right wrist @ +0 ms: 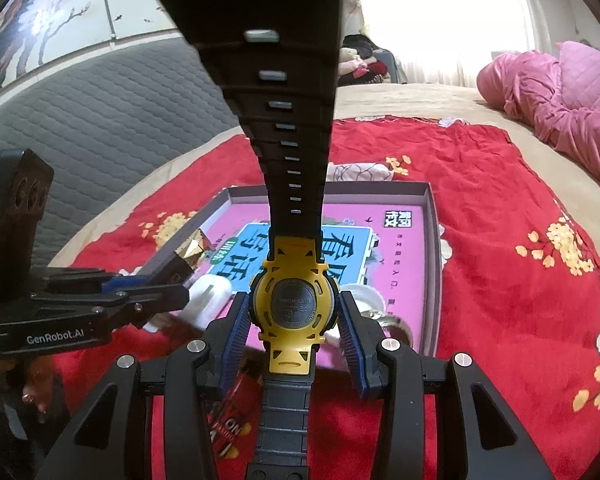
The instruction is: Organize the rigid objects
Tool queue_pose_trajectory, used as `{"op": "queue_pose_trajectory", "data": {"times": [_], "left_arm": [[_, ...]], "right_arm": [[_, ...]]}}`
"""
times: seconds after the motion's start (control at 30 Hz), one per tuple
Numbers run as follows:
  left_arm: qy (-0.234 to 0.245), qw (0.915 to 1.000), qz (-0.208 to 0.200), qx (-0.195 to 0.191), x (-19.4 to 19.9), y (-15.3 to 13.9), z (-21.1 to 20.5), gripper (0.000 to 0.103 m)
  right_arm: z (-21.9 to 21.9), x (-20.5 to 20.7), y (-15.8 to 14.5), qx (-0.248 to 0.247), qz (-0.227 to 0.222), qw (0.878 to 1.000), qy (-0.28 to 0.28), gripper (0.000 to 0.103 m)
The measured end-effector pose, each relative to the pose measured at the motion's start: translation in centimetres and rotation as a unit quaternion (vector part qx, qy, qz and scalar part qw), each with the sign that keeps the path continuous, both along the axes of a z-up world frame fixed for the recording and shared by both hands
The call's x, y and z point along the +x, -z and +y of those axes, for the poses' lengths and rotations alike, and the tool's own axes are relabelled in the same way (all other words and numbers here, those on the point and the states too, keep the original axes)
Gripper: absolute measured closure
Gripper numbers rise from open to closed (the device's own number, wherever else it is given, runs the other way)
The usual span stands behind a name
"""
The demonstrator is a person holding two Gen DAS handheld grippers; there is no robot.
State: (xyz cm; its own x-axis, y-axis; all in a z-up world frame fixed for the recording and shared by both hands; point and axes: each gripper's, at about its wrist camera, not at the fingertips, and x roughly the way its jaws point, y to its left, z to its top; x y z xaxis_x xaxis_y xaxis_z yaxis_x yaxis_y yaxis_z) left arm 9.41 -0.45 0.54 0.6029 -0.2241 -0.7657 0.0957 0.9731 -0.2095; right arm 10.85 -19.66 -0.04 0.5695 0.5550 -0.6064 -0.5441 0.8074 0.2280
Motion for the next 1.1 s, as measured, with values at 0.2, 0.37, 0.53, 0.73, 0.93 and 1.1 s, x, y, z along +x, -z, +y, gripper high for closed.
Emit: {"op": "queue_pose_trajectory", "data": {"times": [0.2, 0.37, 0.53, 0.73, 0.93, 1.1], "left_arm": [[0.002, 0.9999, 0.011, 0.004, 1.6, 0.9, -0.8, 0.08], [0.0, 0.9997, 0.019, 0.013, 2.6, 1.4, -1.0, 0.08], [-0.001, 0.9994, 0.028, 0.019, 3.6, 1.7, -1.1, 0.08], [0.006, 0.999, 0.033, 0.028, 4.0, 2.2, -1.9, 0.08], [0.012, 0.9981, 0.045, 0.041, 4.3, 2.8, -2.7, 0.08], [0.011, 0.9972, 0.053, 0.052, 4.5, 3.3, -3.0, 0.08]], "right_arm": [[0.4, 1.4, 0.7, -0.02, 0.009, 1.0, 0.002, 0.058], [1.6, 2.0, 1.1, -0.057, -0.004, 0.998, -0.012, 0.058], [3.1, 2.3, 1.8, -0.11, -0.017, 0.993, -0.025, 0.058], [3.9, 2.3, 2.2, -0.136, -0.028, 0.99, -0.036, 0.058], [4.4, 2.2, 2.7, -0.178, -0.041, 0.983, -0.033, 0.058], [4.4, 2.3, 2.9, -0.192, -0.041, 0.98, -0.03, 0.058]]}}
